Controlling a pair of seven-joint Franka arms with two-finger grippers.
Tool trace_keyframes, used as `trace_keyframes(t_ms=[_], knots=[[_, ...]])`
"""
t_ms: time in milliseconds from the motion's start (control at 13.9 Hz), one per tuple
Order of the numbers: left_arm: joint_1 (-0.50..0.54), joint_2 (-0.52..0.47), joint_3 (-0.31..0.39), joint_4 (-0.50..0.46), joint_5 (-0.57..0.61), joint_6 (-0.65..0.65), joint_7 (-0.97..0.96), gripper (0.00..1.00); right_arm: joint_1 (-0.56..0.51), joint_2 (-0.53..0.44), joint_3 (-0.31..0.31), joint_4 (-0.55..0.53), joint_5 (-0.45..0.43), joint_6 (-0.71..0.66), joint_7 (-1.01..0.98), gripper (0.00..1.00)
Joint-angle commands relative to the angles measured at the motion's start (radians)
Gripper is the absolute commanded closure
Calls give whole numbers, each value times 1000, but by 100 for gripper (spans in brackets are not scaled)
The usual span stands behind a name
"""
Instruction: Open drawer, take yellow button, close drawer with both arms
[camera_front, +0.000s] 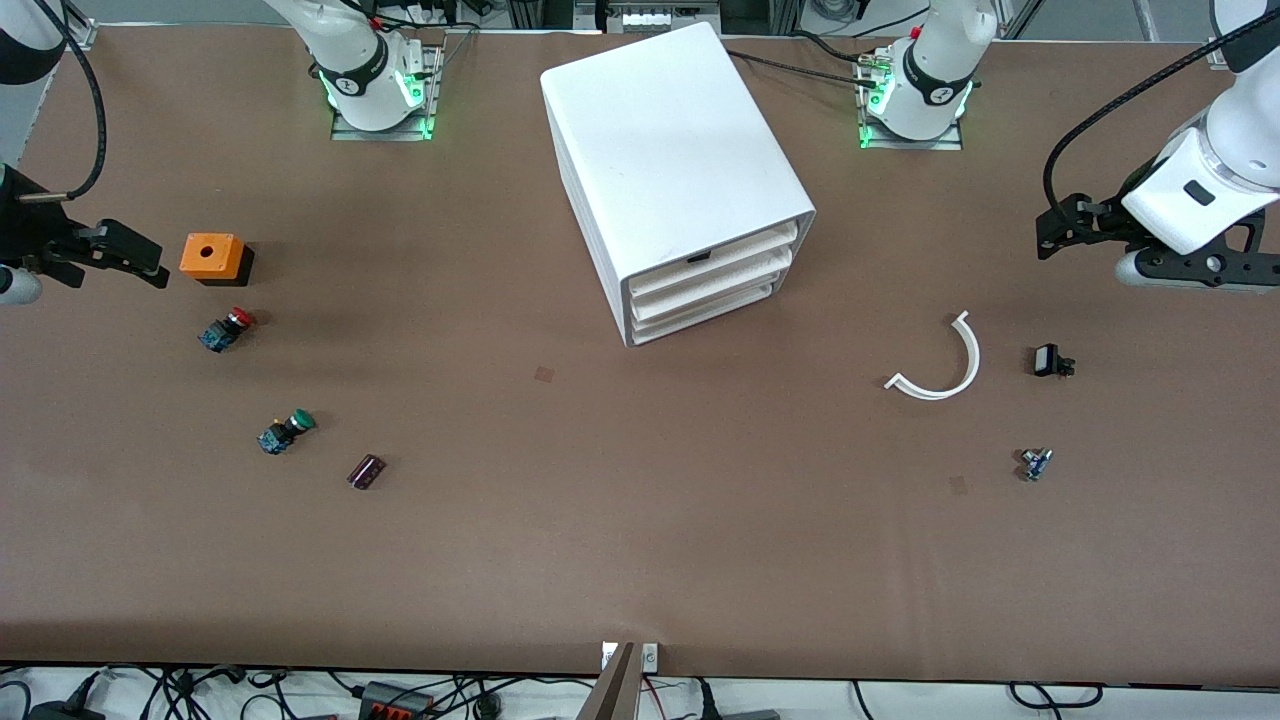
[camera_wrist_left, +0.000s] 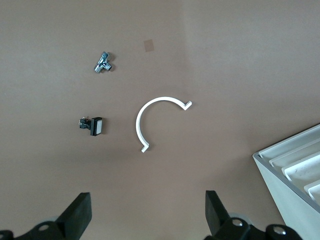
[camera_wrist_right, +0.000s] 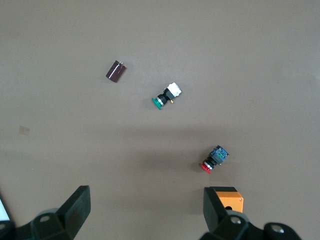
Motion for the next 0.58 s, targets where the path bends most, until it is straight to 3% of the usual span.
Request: trace_keyframes(t_ms=[0, 503], knots=[[-4, -12, 3, 2, -6, -11, 7, 0, -8, -14, 3, -13, -1, 1, -16, 0], [-4, -12, -6, 3, -6, -16, 6, 0, -6, -14, 3, -13, -1, 1, -17, 0]])
